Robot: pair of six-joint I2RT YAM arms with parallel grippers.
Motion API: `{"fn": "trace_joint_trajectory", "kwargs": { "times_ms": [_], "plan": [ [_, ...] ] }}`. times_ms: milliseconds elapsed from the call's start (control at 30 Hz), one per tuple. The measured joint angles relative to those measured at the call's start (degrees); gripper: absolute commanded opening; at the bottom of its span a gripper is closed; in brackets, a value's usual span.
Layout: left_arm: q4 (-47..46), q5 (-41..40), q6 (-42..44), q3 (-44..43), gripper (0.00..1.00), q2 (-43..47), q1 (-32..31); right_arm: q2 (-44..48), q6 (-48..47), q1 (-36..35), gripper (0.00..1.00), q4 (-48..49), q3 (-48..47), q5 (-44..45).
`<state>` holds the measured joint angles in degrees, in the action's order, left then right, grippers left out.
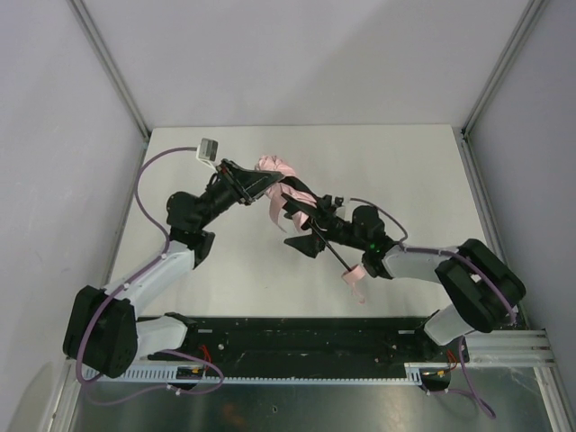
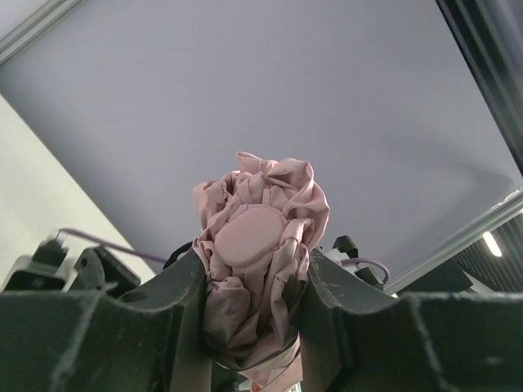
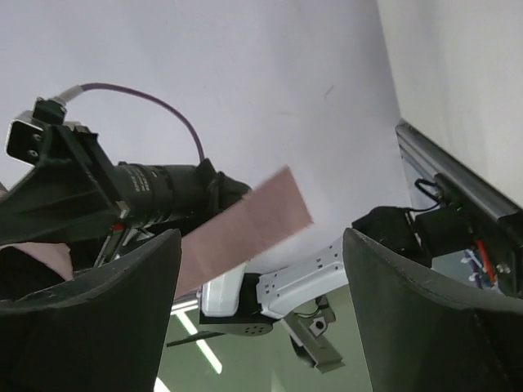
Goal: Put away the umbrella
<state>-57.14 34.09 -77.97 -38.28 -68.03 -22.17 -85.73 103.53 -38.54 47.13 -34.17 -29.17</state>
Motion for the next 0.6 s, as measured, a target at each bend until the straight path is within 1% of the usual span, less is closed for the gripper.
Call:
{"fn": "trace_joint_trajectory", "kwargs": {
  "times_ms": [133, 200, 300, 400, 467, 600],
  "plan": [
    [-1.27, -0.07, -1.31, -0.83, 0.0, -0.76, -0.09, -2.19, 3.96, -2.51, 0.81, 4.87, 0.24, 0.48],
    [-1.84, -0.13, -1.73, -1.4, 0.0, -1.11, -0.2, -2.78, 5.62, -3.26, 0.75, 7.3, 0.31, 1.09],
    [-2.43, -0.46, -2.25, -1.86, 0.0, -1.25, -0.39, -4.02, 7.98, -4.28, 0.69, 11.17, 0.31, 2.4],
    [-2.91, -0.48, -2.73, -1.92, 0.0, -1.33, -0.55, -5.49, 9.16, -5.42, 0.6, 14.14, 0.31, 3.43],
    [-3.1, -0.48, -3.02, -1.92, 0.0, -1.4, -0.59, -5.99, 9.64, -6.12, 0.52, 15.06, 0.31, 3.78],
    [-3.67, -0.48, -3.15, -1.92, 0.0, -1.77, -0.61, -6.1, 10.34, -6.99, 0.31, 16.9, 0.33, 4.79]
  ]
}}
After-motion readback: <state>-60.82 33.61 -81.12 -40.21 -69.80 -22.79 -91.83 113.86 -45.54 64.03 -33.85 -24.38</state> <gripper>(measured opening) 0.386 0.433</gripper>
